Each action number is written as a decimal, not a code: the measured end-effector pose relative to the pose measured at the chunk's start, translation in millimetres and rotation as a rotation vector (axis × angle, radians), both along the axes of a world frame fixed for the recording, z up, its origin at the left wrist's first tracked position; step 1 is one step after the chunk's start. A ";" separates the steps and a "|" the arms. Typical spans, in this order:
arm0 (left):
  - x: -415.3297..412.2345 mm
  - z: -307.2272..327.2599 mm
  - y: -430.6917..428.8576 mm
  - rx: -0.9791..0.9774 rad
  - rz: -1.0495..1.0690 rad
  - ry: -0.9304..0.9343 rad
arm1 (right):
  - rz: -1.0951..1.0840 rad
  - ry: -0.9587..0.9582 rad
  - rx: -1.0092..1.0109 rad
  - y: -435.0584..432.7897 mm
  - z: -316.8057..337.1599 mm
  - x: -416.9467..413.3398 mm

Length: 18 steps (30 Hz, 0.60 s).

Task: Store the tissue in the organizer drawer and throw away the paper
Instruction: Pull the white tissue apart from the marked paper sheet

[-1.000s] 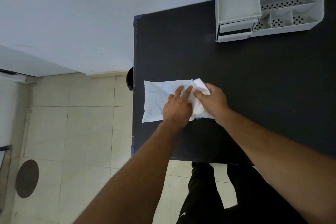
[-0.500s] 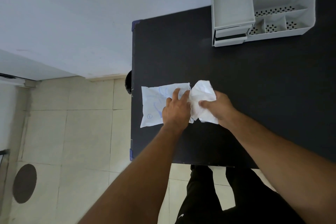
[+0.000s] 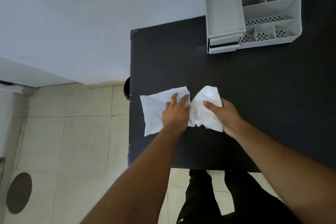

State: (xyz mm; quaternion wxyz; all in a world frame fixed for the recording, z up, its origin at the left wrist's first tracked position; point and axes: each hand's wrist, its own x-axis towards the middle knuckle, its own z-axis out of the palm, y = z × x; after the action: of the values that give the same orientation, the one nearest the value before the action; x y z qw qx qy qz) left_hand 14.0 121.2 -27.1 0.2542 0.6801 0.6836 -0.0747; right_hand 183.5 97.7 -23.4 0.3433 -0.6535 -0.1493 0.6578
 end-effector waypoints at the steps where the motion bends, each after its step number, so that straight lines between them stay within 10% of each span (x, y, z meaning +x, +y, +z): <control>1: 0.4 -0.4 -0.6 -0.002 0.001 0.001 | -0.016 -0.042 -0.005 0.9 -2.0 -1.2; 12: 1.1 3.9 -4.2 0.143 0.074 -0.073 | -0.213 -0.172 0.117 10.4 2.6 6.4; 15: 15.5 24.7 1.1 0.206 0.296 -0.341 | -0.232 -0.131 0.156 14.3 15.1 7.8; 18: 30.0 52.7 13.4 -0.139 0.671 -0.815 | -0.248 -0.084 0.182 19.6 34.3 6.7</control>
State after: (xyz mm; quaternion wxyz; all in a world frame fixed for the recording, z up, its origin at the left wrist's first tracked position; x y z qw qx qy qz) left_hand 44.0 134.5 25.6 0.5535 0.3797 0.7028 0.2357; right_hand 190.3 117.4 11.0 0.4730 -0.6603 -0.1406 0.5661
